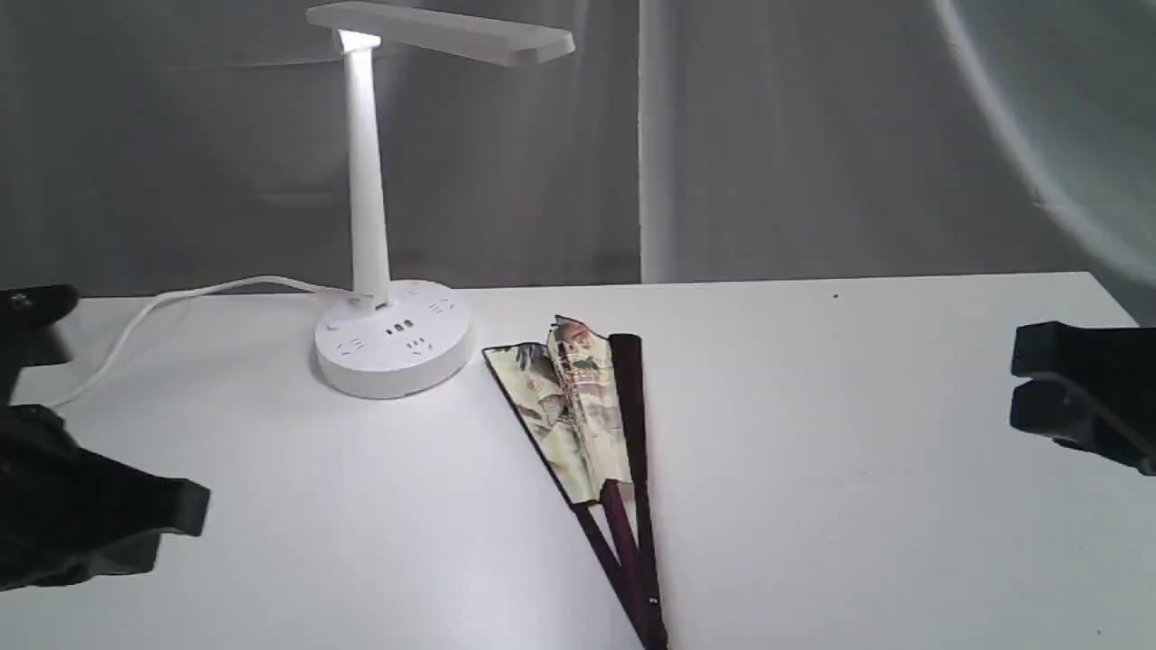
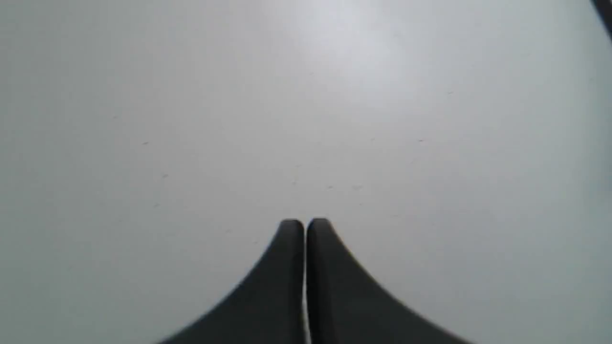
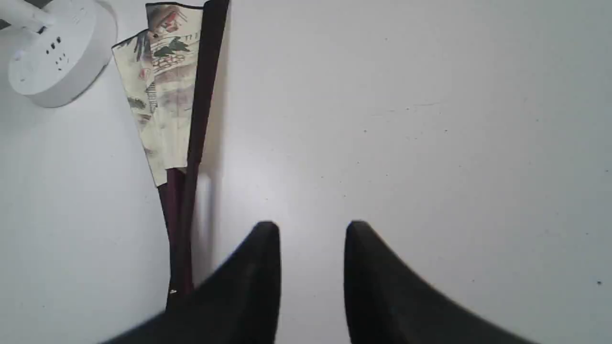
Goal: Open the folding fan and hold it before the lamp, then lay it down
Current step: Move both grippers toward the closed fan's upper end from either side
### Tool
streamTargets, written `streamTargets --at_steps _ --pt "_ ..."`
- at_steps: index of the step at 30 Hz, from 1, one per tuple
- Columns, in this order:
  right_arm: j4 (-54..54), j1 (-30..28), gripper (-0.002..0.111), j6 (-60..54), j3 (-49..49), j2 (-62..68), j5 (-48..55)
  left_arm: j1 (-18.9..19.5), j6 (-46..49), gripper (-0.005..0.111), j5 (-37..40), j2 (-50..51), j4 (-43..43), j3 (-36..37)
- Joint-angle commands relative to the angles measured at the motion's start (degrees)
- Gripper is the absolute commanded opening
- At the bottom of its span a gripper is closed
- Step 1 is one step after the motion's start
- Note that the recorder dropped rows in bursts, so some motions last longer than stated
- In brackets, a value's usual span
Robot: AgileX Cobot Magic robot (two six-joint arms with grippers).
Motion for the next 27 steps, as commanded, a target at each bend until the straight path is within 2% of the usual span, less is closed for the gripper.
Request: streamTargets --at_steps 1,4,8,11,14,19,27 --pt "3.40 0.01 0.025 -3.12 -0.36 2.62 -0.72 -3.88 0.00 0.000 -4.60 2.14 -1.94 -0.47" --pt "5.13 0.01 0.028 -5.08 -0.36 5.38 1.08 -6.99 0.00 0.000 -6.93 4.76 -2.06 -0.47" --pt "13.85 0.01 0.036 -12.90 -0.36 8.60 2.89 -9.98 0.00 0.000 -10.72 7.49 -2.75 -0.47" --pt "21.19 0.01 0.038 -18.36 -0.36 10.98 3.91 -10.91 0.00 0.003 -14.13 9.14 -6.53 -0.47" --pt "27.10 0.01 0.038 -23.02 -0.36 13.53 5.37 -11.02 1.54 0.011 -16.49 10.72 -9.40 -0.93" --pt "35.09 0.01 0.038 -30.63 -0.36 19.09 9.03 -11.02 3.76 0.023 -12.20 14.79 -9.53 -6.96" --pt "45.29 0.01 0.038 -39.21 -0.36 25.24 13.86 -11.02 8.50 0.025 -9.47 22.77 -9.53 -19.21"
